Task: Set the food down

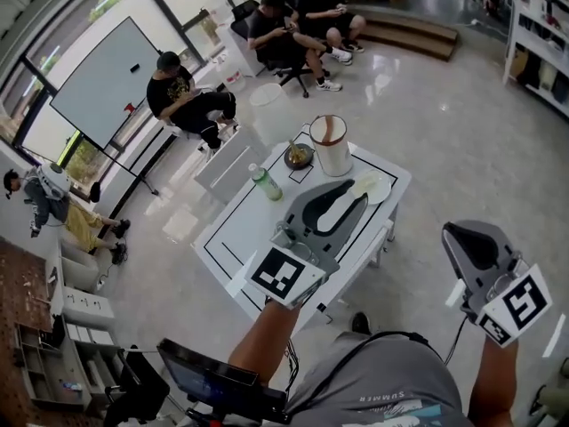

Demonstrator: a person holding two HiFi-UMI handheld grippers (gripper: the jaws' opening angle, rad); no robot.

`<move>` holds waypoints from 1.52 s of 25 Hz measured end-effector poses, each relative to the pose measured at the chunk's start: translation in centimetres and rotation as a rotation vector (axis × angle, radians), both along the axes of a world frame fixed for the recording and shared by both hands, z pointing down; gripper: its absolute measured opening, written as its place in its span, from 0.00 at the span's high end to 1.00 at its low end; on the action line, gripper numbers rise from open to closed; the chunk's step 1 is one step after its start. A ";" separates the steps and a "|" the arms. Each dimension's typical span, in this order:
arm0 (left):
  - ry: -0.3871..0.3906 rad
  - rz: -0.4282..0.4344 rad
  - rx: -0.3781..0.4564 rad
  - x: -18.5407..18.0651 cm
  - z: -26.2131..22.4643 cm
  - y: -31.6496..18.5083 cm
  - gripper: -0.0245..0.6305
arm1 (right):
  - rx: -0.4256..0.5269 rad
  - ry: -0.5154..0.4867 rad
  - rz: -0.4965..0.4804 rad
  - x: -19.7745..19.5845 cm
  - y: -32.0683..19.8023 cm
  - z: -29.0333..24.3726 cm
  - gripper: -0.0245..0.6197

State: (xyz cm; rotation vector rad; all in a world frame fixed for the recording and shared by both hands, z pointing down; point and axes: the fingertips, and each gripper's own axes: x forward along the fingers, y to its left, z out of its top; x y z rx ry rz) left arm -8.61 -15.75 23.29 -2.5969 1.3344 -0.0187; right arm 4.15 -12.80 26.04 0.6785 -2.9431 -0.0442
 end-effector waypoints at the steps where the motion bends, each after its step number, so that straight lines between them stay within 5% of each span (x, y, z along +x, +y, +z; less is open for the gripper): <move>1: 0.009 -0.003 -0.002 0.4 -0.4 0.5 0.80 | 0.002 -0.007 -0.006 0.5 0.3 -0.3 0.95; 13: 0.087 -0.043 -0.025 9.8 -0.4 10.3 0.80 | 0.006 -0.062 -0.060 10.2 7.7 -1.6 0.95; 20: 0.079 -0.084 -0.030 11.6 0.3 16.8 0.80 | -0.006 -0.073 -0.136 10.7 13.3 -0.5 0.95; 29: 0.100 -0.140 0.002 3.9 -1.4 21.6 0.80 | 0.002 -0.059 -0.145 4.7 16.3 -1.6 0.95; 38: 0.120 -0.093 -0.002 -5.1 -0.5 27.6 0.80 | -0.008 -0.056 -0.089 -4.0 22.7 -1.0 0.95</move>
